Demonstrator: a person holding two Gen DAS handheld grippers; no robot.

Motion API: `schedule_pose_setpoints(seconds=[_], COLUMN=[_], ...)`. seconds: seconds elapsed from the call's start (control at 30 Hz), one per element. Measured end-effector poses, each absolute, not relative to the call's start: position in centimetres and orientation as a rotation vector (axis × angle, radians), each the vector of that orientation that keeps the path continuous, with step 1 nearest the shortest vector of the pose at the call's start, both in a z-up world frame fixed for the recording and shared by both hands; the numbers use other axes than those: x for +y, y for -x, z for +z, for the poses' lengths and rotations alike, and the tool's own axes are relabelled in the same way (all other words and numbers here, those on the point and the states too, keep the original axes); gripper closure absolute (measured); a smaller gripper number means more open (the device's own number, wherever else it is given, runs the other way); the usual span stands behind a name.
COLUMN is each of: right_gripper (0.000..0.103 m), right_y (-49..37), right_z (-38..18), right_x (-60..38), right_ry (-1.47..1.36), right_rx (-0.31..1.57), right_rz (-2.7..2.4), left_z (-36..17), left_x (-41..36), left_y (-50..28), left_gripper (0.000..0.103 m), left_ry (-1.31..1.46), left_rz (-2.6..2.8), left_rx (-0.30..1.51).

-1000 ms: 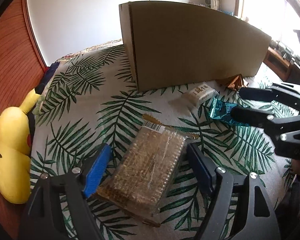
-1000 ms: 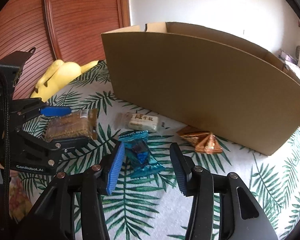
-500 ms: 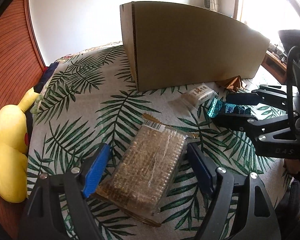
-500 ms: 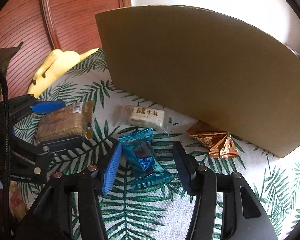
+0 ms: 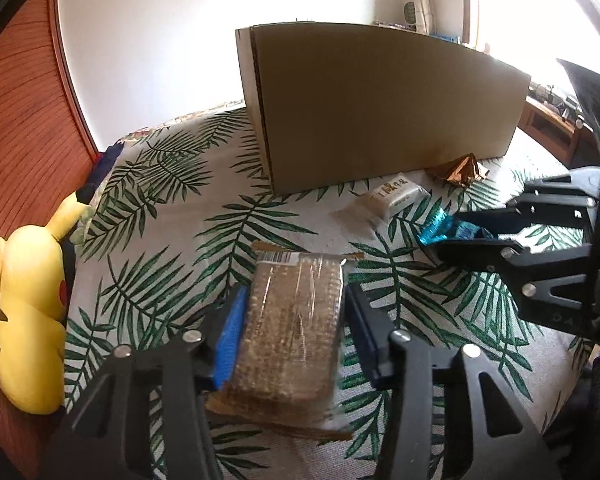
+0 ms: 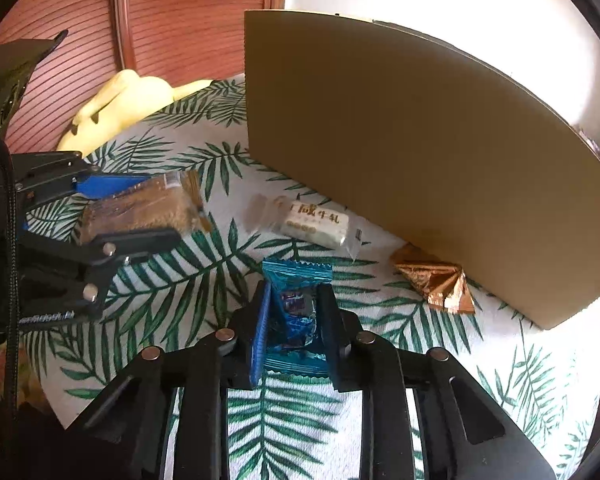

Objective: Organize snacks
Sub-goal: 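Grasp the blue candy packet with the right tool while the left tool grasps the brown cake pack, then carry the blue packet and brown cake pack over the box with both tools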

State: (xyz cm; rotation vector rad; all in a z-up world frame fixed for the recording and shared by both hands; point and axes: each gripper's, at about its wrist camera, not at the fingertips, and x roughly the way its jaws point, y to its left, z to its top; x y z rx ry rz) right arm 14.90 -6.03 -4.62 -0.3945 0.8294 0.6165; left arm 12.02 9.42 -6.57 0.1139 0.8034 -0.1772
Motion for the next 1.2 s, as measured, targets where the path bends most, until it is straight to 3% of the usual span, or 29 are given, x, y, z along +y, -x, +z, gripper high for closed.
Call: schedule_pose_setpoints(seconds=[0.77, 1.2], right_gripper=[0.082, 0.082], right_y=[-9.9, -9.2], right_z=[0.9, 2.5], right_x=[-14.0, -17.0], right_ry=[0.105, 0.063], right_rx=[0.658, 0.609], right_rz=[0.637, 0.595], left_z=[-6.0, -1.6], left_x=[8.7, 3.6], left_y=[-12.1, -10.2], left_gripper=[0.060, 0.062], left_ry=[-0.134, -0.123], left_rz=[-0.180, -0.284], left_rx=[0.811, 0.706])
